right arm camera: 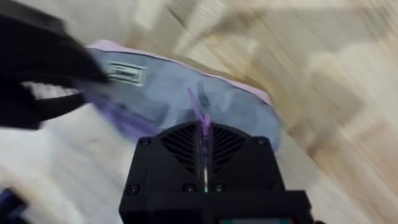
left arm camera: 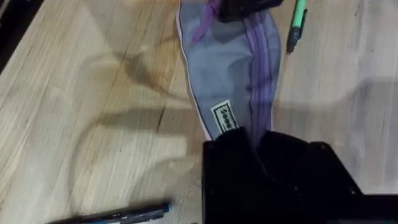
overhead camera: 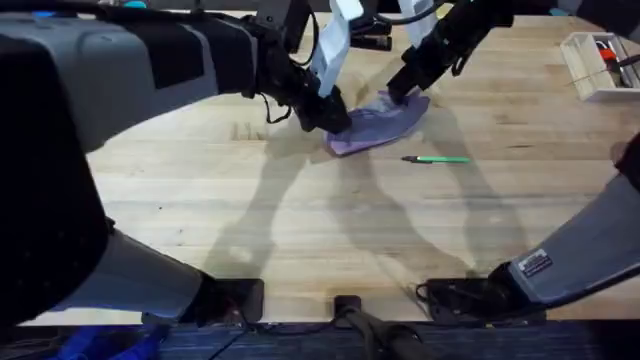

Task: Unzip the bag, pick up the pens from the table one at a time and place them inside, then zip the bag closed.

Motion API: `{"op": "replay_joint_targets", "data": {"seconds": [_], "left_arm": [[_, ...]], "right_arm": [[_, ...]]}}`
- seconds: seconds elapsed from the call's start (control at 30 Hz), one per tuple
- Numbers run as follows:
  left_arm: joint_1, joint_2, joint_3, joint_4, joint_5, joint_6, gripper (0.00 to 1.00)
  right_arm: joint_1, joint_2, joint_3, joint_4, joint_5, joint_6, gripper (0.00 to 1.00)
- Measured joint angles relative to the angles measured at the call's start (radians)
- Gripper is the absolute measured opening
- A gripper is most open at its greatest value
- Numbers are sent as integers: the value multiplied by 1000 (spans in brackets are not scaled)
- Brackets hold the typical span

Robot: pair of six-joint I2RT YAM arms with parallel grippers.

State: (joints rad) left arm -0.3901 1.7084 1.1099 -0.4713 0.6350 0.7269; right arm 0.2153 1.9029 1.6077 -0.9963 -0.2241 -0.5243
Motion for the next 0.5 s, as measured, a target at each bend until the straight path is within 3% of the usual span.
{"op": "replay_joint_targets", "data": {"seconds": [0.27, 0.5], "left_arm": [[3, 0, 0, -3, -7, 0, 42], [4, 0, 0, -4, -9, 0, 42]], "right_arm": [[-2, -52, -1, -27, -224, 34, 34], [26, -51, -9, -26, -267, 69, 34]]}}
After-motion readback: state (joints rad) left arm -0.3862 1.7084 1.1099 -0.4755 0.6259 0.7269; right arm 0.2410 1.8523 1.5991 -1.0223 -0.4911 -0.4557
